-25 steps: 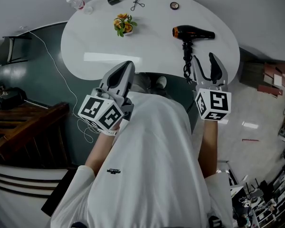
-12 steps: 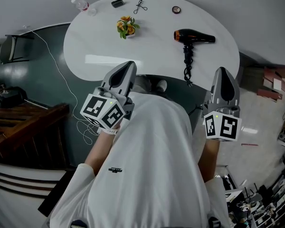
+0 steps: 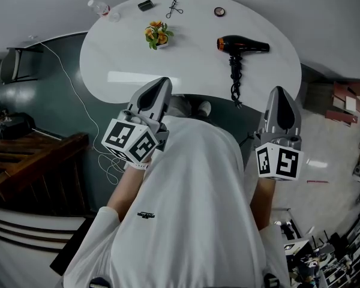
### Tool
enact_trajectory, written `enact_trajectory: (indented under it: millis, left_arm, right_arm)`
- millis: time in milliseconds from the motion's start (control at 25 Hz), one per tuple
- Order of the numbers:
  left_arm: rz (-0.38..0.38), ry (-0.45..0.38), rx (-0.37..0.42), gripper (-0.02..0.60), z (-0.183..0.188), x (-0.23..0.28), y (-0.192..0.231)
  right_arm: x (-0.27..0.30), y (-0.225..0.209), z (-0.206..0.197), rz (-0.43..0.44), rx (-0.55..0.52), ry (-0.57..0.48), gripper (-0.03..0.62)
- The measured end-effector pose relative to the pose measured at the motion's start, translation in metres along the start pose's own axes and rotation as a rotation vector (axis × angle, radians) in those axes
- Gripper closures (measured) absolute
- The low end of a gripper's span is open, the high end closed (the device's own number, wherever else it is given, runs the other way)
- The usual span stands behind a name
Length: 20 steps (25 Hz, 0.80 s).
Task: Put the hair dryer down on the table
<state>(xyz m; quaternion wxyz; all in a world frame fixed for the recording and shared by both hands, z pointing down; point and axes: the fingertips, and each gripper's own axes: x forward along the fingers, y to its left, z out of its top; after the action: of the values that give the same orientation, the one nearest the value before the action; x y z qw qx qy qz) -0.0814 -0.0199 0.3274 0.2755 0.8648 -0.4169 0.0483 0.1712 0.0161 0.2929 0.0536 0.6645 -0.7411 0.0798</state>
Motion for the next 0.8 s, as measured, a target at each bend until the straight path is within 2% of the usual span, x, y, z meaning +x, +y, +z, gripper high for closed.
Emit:
enact_trajectory:
  millis: [400, 800]
  left_arm:
    - [-0.001, -0.002, 0.014, 0.580, -0.001, -0.001, -0.007]
    - [0.002, 0.007, 0.020, 0.580, -0.001, -0.002, -0.005]
  right_arm:
    - [0.001, 0.012, -0.011, 0.070, 0.006, 0.024, 0.583]
    - [0.002, 0.012, -0.007, 0.071, 0.009, 0.016, 0.582]
